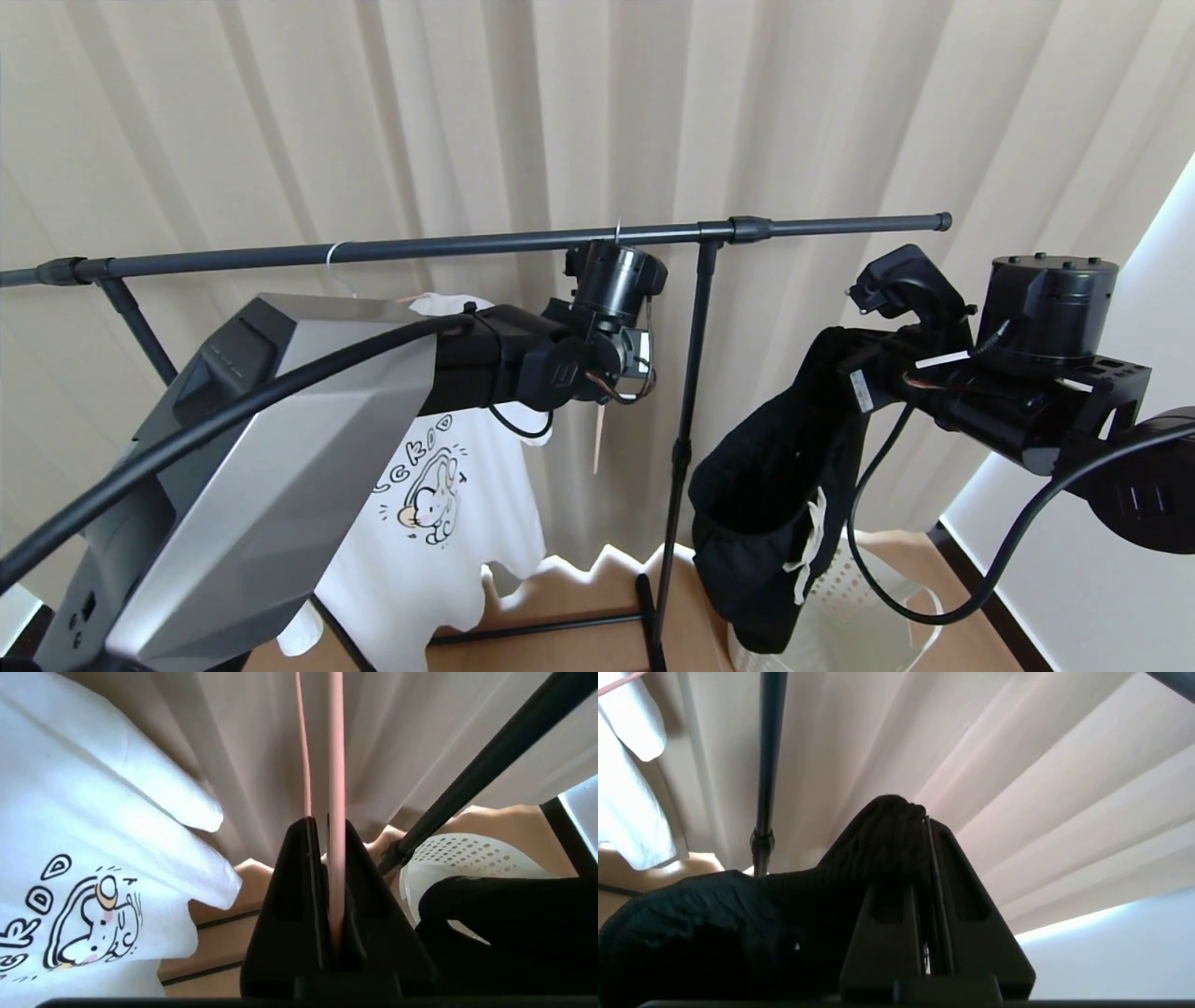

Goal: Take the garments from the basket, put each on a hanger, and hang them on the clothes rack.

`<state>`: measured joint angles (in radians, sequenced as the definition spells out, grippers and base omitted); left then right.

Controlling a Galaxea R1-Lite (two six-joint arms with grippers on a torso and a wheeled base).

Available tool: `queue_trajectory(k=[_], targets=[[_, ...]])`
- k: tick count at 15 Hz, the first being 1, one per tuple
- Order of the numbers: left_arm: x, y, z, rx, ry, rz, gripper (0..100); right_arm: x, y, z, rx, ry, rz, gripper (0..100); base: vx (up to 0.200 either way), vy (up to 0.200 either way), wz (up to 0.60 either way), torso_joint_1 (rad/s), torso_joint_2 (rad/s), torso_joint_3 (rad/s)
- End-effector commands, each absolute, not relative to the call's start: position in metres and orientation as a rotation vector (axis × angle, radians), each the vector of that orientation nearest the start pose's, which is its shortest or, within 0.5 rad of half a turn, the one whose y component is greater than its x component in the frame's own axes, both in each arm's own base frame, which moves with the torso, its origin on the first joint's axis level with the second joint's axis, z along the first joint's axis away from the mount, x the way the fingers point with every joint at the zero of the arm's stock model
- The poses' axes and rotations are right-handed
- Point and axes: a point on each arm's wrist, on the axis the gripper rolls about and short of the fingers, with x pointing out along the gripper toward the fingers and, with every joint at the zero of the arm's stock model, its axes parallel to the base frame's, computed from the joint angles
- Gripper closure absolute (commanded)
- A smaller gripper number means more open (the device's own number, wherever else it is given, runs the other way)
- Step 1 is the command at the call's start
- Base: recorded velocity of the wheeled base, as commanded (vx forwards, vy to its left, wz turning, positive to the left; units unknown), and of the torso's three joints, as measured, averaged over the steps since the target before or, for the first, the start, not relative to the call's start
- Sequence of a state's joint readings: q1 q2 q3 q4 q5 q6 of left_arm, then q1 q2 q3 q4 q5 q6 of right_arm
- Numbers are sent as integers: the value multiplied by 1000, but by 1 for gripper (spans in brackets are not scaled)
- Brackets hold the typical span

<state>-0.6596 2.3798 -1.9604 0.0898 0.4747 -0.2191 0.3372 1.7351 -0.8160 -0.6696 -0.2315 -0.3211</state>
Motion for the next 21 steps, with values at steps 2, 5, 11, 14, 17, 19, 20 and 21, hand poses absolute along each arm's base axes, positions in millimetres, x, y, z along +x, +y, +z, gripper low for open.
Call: queue_trajectory(k=[2,5,11,14,17,19,20,21], targets=[[383,-286,175,60,438,-140,100,298,99,177,-389,223,143,100,0,0,0,0,0,0],[372,-279,181,70,451,-143,100,298,99,177,-391,223,144,100,0,0,0,0,0,0],[331,-266,200,89,469,-180,100,298,100,176,-390,224,145,100,0,0,0,0,0,0],[314,-255,200,109,496,-185,100,298,101,176,-392,225,150,100,0,0,0,0,0,0],[292,-239,207,115,512,-201,100,296,105,173,-397,231,163,100,0,0,0,0,0,0],[267,-223,210,107,542,-292,100,295,105,174,-396,231,165,100,0,0,0,0,0,0],[255,-213,210,110,541,-331,100,294,105,174,-395,229,165,100,0,0,0,0,0,0],[243,-201,208,129,537,-370,100,293,105,174,-396,229,166,100,0,0,0,0,0,0]])
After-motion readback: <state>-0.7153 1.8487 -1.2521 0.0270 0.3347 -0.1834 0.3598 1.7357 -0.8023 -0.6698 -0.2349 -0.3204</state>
